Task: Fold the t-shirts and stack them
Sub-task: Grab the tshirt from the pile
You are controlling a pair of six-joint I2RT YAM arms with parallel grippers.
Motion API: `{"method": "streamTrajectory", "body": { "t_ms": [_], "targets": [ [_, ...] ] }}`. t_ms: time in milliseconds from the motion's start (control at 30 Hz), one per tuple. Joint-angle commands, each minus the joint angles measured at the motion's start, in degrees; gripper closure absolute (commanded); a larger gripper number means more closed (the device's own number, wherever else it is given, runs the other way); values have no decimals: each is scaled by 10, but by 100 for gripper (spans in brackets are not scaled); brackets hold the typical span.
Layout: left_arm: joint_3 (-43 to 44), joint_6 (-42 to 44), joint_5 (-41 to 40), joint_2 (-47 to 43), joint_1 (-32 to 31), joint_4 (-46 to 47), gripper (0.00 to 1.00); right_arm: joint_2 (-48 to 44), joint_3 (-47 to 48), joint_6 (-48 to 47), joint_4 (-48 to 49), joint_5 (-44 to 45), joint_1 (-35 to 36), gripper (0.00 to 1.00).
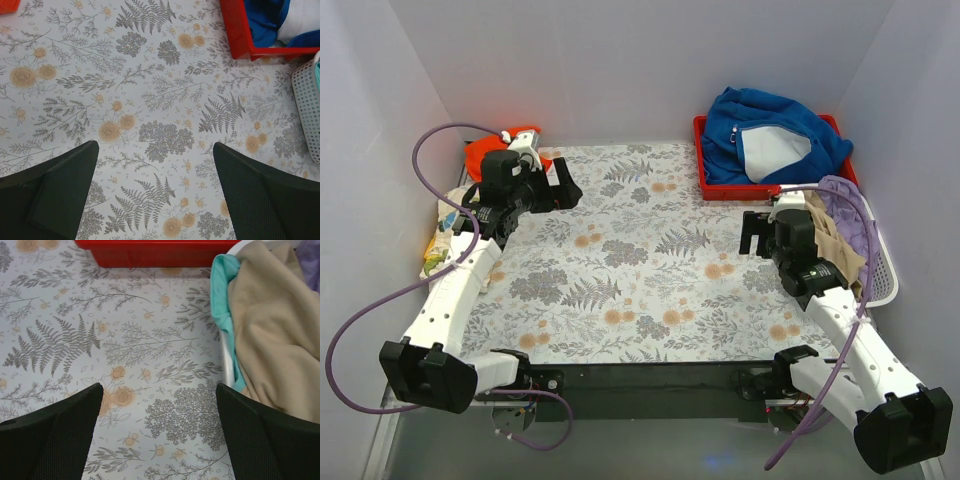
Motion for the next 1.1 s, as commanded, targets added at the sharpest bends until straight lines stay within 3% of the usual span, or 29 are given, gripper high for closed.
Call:
{"method": "streamTrajectory", "body": {
  "t_ms": [0, 133, 367, 667, 800, 933, 967, 1033, 1067],
  "targets": [
    [14, 8, 25, -8, 0, 11, 2, -10, 35, 9, 1, 100, 0, 2],
    [11, -1, 46, -1, 0, 17, 2, -11, 31, 16, 1, 140, 0, 1],
    [-11, -10, 97, 2, 0, 36, 2, 65, 77, 26, -8, 297, -20, 2],
    [-42, -16, 126, -5, 0, 52, 2, 133, 93, 3, -5, 301, -107, 2],
    [-44, -15, 141, 4, 0, 56, 2, 154, 99, 10, -4, 273, -153, 7],
    [-42, -12, 149, 14, 0, 56, 2, 177, 101, 13, -13, 247, -170, 29],
    [-44, -12, 149, 14, 0, 56, 2, 183, 102, 13, -14, 234, -170, 42],
    [-45, -12, 149, 14, 0, 58, 2, 182, 103, 13, -15, 227, -186, 56],
    [-46, -11, 148, 15, 0, 57, 2, 176, 103, 13, -16, 226, -186, 83]
  ]
}}
